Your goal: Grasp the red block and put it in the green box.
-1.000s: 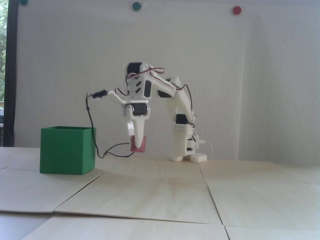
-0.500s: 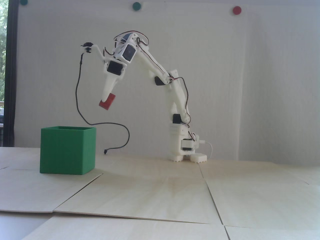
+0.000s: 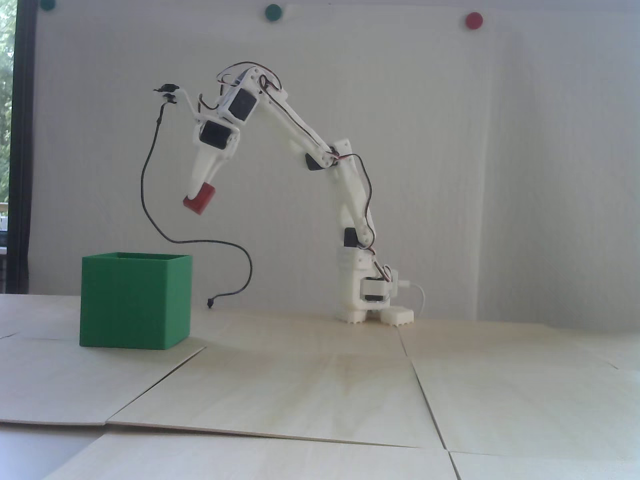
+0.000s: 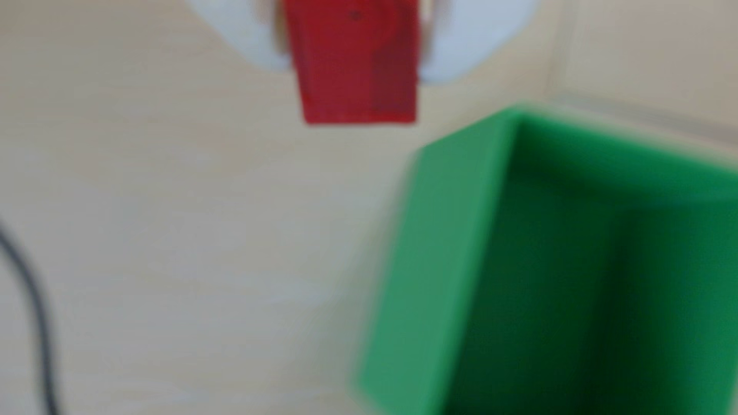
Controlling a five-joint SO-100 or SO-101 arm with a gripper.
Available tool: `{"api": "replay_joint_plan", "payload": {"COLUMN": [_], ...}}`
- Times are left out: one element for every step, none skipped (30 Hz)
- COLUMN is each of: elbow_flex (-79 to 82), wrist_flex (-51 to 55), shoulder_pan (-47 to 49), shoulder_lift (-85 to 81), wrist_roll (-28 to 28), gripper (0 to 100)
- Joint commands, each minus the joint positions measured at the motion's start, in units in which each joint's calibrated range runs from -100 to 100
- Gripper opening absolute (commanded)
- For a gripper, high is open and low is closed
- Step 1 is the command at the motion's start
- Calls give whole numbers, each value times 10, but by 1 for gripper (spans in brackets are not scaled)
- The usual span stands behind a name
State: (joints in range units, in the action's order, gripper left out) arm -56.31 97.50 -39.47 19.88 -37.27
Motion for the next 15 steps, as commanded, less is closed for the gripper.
{"api": "replay_joint_plan", "payload": {"elbow_flex": [-51, -51, -51, -52, -52, -52, -54, -56, -57, -57, -58, -58, -58, -58, -58], "wrist_flex": [-74, -85, -93, -105, -116, -128, -141, -151, -160, -162, -163, -163, -163, -163, -163], "shoulder_pan": [62, 67, 72, 75, 77, 80, 83, 86, 90, 92, 96, 101, 104, 108, 112], "shoulder_lift": [-40, -30, -20, -8, 3, 17, 33, 47, 64, 77, 85, 92, 96, 98, 101], "wrist_roll": [32, 35, 37, 40, 40, 42, 46, 49, 51, 52, 53, 55, 56, 56, 56], "gripper": [2, 2, 2, 2, 2, 2, 2, 2, 2, 2, 2, 2, 2, 2, 2]}}
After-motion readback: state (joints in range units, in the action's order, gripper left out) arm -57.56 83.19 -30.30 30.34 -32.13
